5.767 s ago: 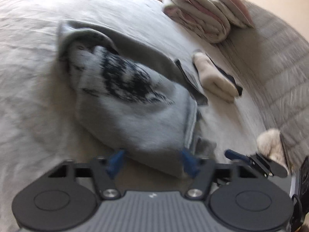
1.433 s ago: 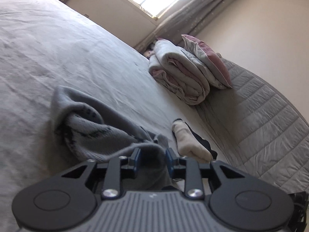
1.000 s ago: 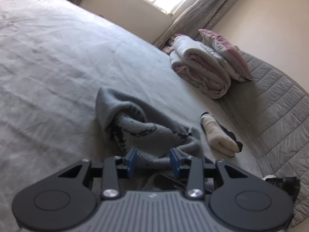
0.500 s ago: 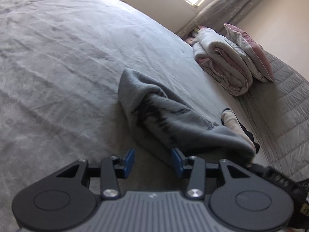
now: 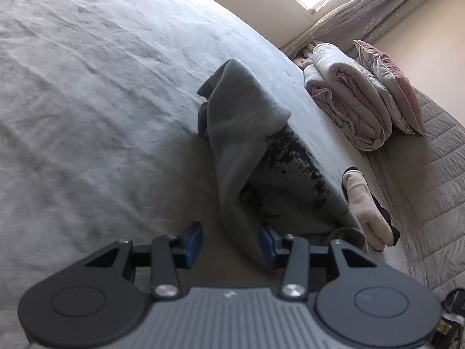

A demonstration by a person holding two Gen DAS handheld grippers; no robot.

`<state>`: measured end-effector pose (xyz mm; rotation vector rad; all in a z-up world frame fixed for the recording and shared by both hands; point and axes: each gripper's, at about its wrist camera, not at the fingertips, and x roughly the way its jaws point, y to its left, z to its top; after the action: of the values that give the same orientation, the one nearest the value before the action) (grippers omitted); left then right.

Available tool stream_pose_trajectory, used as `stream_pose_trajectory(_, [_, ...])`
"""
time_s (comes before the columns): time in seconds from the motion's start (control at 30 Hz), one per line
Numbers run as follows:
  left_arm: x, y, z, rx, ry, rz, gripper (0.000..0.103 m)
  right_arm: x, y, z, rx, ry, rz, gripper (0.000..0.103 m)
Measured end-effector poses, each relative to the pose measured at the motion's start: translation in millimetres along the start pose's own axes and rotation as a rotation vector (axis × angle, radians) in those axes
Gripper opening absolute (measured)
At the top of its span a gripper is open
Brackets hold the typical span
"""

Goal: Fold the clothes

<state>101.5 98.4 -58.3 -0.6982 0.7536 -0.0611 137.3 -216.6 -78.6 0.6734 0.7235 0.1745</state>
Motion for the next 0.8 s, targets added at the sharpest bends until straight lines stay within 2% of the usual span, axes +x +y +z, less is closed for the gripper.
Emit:
stream_pose_trajectory(0.13, [9.0, -6.0, -5.2, 0.014, -0.039, -0.011, 0.039, -4.5, 5.3, -1.7, -0.025, 0.006, 0.006, 0.012])
stream_pose_trajectory(0.2, [12.0, -11.2, -7.3, 0.043, -0.035, -0.003, 0.012, -9.9, 8.7, -4.2, -0.043, 0.001, 0.005, 0.012])
stream_pose_trajectory(0.23, [13.2, -14.2, -8.0, 0.062, -0.027, 0.005, 0.004, -12.3, 10.4, -4.0, -0.051, -0.007, 0.008, 0.012])
stream_pose_trajectory(0.27, [13.7, -17.6, -8.7, 0.084, -0.024, 0.013, 0.004, -14.9, 11.7, -2.5, -0.057, -0.018, 0.016, 0.012])
stream_pose_trajectory(0.33, [-1.6, -32.3, -8.1, 0.18, -0.089, 0.021, 0.004, -22.7, 14.4, 1.8, -0.062, -0.045, 0.039, 0.012])
stream_pose_trajectory(0.4, [-20.5, -44.3, -2.3, 0.233, -0.145, -0.008, 0.003, -33.3, 17.5, 7.9, -0.06, -0.078, 0.071, 0.012])
stream_pose_trajectory(0.47, [-42.9, -51.2, 5.7, 0.266, -0.217, -0.036, 0.003, -42.7, 20.8, 13.4, -0.063, -0.111, 0.093, 0.012])
stream_pose_trajectory(0.53, [-64.2, -54.2, 13.5, 0.29, -0.295, -0.032, 0.003, -50.3, 23.7, 17.7, -0.064, -0.135, 0.114, 0.012])
stream_pose_trajectory(0.67, [-100.1, -49.6, 27.5, 0.289, -0.433, -0.013, 0.003, -56.4, 27.1, 21.9, -0.078, -0.147, 0.131, 0.012])
stream_pose_trajectory(0.8, [-128.1, -37.9, 43.0, 0.26, -0.535, 0.022, 0.003, -51.0, 27.8, 19.8, -0.081, -0.098, 0.19, 0.012])
